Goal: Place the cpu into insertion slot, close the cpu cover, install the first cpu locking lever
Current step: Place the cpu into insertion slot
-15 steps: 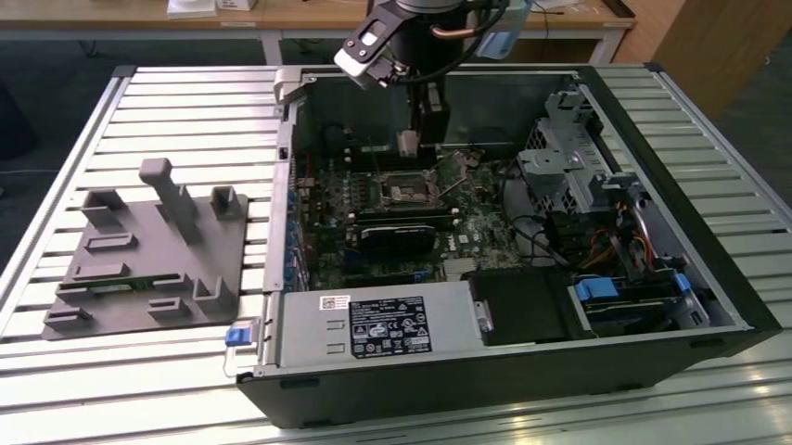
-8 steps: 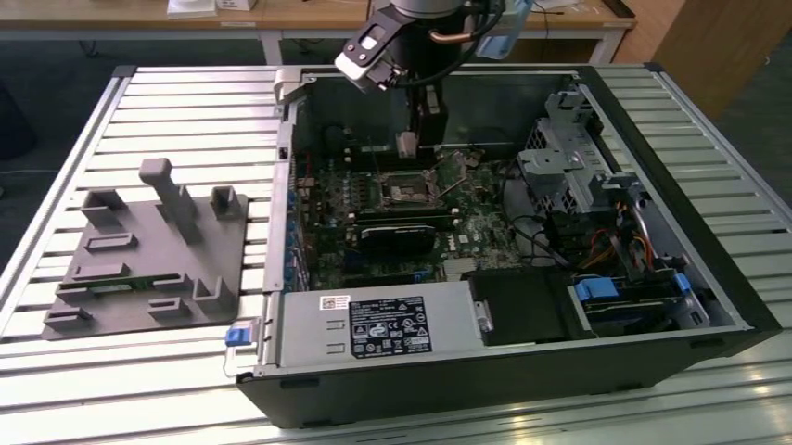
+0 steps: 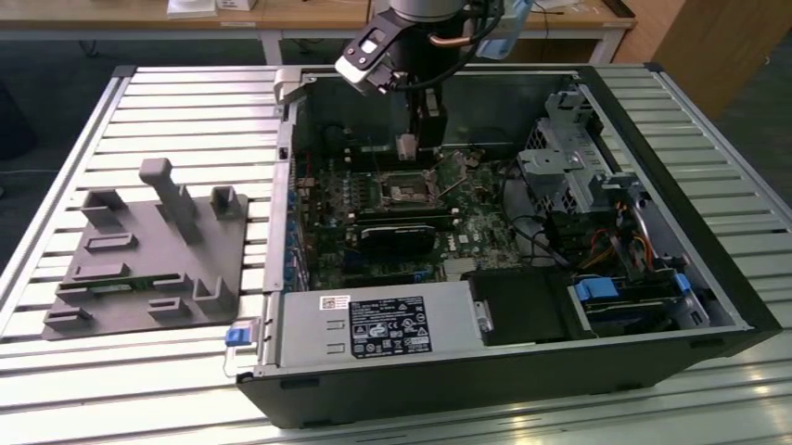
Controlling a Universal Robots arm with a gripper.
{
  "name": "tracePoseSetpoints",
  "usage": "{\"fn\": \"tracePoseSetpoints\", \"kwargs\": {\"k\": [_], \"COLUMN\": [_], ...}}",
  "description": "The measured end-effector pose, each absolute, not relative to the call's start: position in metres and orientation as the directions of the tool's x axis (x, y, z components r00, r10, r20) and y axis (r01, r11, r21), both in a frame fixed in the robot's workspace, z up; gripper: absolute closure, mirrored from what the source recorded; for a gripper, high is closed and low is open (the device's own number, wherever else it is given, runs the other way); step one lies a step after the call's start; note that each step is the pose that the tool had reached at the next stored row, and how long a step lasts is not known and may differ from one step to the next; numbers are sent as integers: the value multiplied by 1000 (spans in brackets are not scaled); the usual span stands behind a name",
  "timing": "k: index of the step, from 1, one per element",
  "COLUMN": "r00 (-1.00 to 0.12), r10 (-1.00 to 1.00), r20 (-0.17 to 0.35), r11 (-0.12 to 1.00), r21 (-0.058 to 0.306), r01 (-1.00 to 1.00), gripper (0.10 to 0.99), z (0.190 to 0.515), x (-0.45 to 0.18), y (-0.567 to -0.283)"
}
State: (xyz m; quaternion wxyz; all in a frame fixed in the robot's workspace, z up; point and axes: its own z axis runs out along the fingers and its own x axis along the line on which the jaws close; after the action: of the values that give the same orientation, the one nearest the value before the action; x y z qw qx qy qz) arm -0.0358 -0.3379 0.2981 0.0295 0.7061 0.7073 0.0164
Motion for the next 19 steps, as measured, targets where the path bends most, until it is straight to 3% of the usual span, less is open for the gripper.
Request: {"fn": "tracePoseSetpoints", "kwargs": {"k": [19], "r00": [-1], "r10": [1000], "r20": [-20], "r11": [3], "r21": [65], "r01": [998], "gripper": [545], "z": [291], "x": [-36], "y": [-335]}}
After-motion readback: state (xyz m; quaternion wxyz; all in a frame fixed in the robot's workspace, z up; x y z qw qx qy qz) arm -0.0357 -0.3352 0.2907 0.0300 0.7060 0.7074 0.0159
